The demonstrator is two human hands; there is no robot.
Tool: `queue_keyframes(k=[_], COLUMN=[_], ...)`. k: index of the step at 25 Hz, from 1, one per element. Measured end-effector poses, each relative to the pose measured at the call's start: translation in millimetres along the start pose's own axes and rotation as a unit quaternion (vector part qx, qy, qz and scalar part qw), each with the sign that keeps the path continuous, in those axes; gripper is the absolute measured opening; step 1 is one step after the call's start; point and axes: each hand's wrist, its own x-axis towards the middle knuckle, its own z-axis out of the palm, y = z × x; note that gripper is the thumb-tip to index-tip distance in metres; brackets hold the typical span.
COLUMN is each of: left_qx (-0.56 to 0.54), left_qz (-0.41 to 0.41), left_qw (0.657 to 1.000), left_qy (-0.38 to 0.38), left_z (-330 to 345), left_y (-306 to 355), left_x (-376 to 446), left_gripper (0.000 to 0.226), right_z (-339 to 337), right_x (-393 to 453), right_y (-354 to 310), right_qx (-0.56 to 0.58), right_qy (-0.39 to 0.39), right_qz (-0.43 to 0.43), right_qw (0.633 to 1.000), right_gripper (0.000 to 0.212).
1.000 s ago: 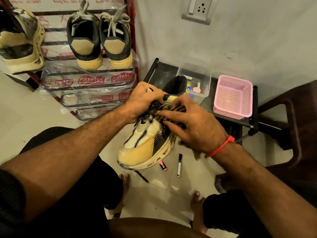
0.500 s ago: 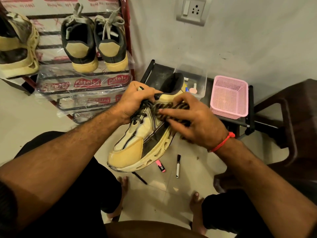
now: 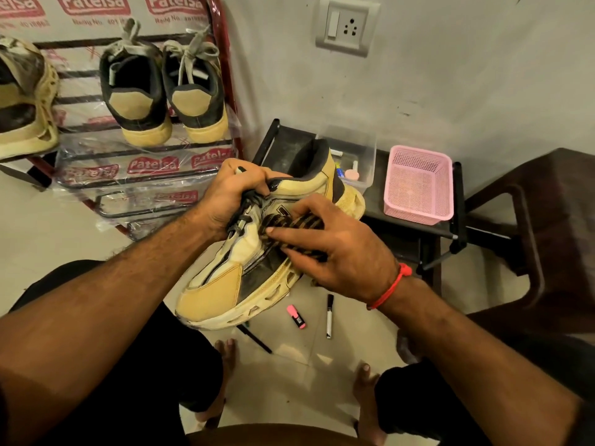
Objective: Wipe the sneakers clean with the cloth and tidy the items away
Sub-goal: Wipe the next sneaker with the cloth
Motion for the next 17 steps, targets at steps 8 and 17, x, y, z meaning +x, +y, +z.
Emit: queue_keyframes(k=[8, 17], left_qx=[0.028, 0.049], left_qz=[-0.007, -0.088], left_qw=[0.997, 0.945], left_qy=[0.067, 0.311], left_z=[7, 2], left_y=[2, 16], left_x=[0, 9], left_gripper=[0.025, 0.016], right_z=[-7, -13], right_x=[-1, 1], right_y=[49, -55], right_qx=[0.011, -0.005], right_qy=[0.115, 0.121], right_qz=[0.231, 0.111], right_qw=[0.966, 0.986], right_gripper=[0.033, 0.035])
